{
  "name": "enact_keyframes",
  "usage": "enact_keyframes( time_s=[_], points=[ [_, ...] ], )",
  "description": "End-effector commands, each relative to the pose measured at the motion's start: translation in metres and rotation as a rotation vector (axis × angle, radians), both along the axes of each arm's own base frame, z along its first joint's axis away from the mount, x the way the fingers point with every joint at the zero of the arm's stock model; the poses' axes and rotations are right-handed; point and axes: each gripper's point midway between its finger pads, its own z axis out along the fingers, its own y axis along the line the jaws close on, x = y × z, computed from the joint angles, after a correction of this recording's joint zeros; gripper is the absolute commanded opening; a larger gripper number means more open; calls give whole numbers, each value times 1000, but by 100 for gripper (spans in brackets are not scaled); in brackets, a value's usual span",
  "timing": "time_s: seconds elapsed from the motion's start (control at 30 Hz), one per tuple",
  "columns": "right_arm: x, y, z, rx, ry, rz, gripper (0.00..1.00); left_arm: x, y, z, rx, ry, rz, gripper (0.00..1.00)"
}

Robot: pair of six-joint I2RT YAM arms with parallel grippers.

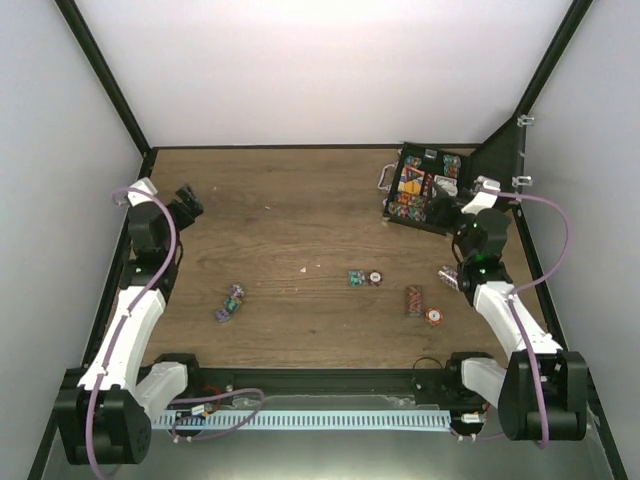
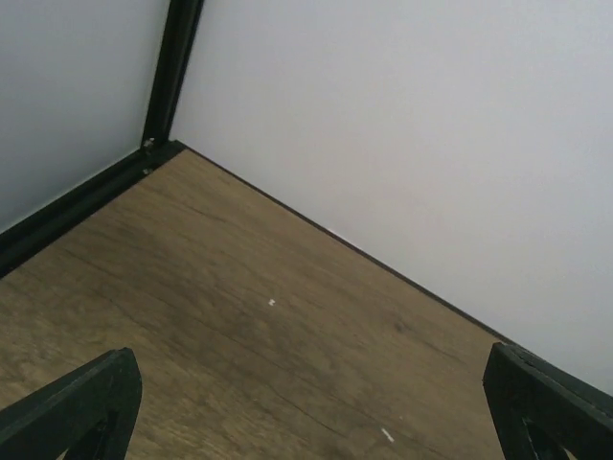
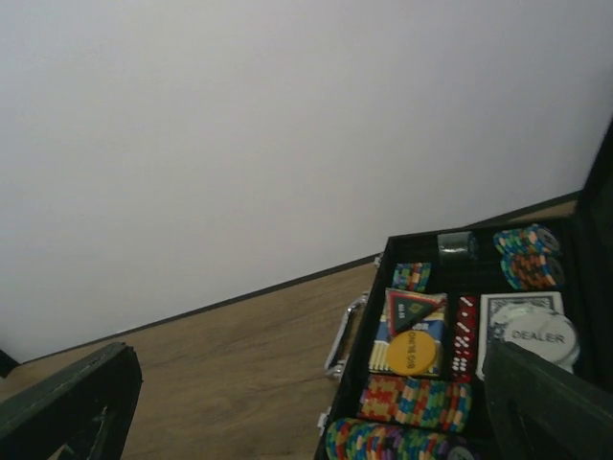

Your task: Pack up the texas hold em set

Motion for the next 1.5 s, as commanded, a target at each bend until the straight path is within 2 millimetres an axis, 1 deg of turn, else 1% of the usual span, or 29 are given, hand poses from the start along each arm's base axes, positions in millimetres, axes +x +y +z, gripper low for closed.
enact_keyframes(
  time_s=[0.0,0.07,0.17,0.2,0.27,0.3,0.33,0.37,0.4,0.43,0.47,0.53,0.63,0.67,0.7,0.77,0.87,0.97,1.07,1.2,1.23,1.37,1.47],
  points=[
    [8,12,20,14,8,81,100,6,-16,34,-15,-16,-90,100],
    [11,16,16,16,28,106,100,11,-17,56,5,-19,-103,100],
    [20,22,5,14,111,146,100,19,-14,82,33,24,-94,100],
    [24,25,4,8,137,164,100,21,-15,97,53,27,-104,100],
    [31,30,-2,-2,195,187,100,26,-19,106,86,65,-137,100],
    [36,34,1,-11,208,193,100,29,-23,108,108,74,-166,100],
    [41,34,-4,-28,241,180,100,30,-25,108,141,77,-192,100],
    [44,39,-10,-52,281,159,100,32,-26,106,182,72,-205,100],
    [49,45,-16,-85,324,135,100,32,-23,103,218,70,-197,100],
    [53,50,-28,-133,385,108,100,33,-18,99,247,80,-175,100],
    [58,57,-35,-180,432,93,100,33,-14,93,278,96,-163,100],
    [64,71,-60,-257,544,103,100,33,-7,80,344,138,-138,100],
    [71,83,-96,-251,672,132,99,31,12,58,425,199,-58,100],
    [74,86,-106,-243,701,140,97,30,16,53,436,218,-36,100],
    [77,88,-121,-239,742,145,94,29,18,50,442,229,-30,100],
    [85,90,-135,-241,785,146,86,28,19,47,449,226,-28,100],
    [101,90,-147,-263,810,130,75,26,18,46,448,222,-26,100],
    [121,90,-150,-292,803,109,63,24,19,42,448,225,-25,100],
    [140,90,-157,-321,809,98,49,24,17,38,452,229,-36,100],
    [160,91,-168,-340,831,76,47,27,14,31,450,244,-61,100],
    [164,91,-173,-342,840,71,47,27,14,31,450,246,-61,100],
    [178,93,-180,-345,846,64,46,29,12,28,442,249,-73,100],
    [186,95,-186,-350,850,66,41,30,11,27,437,250,-80,100]
  ],
)
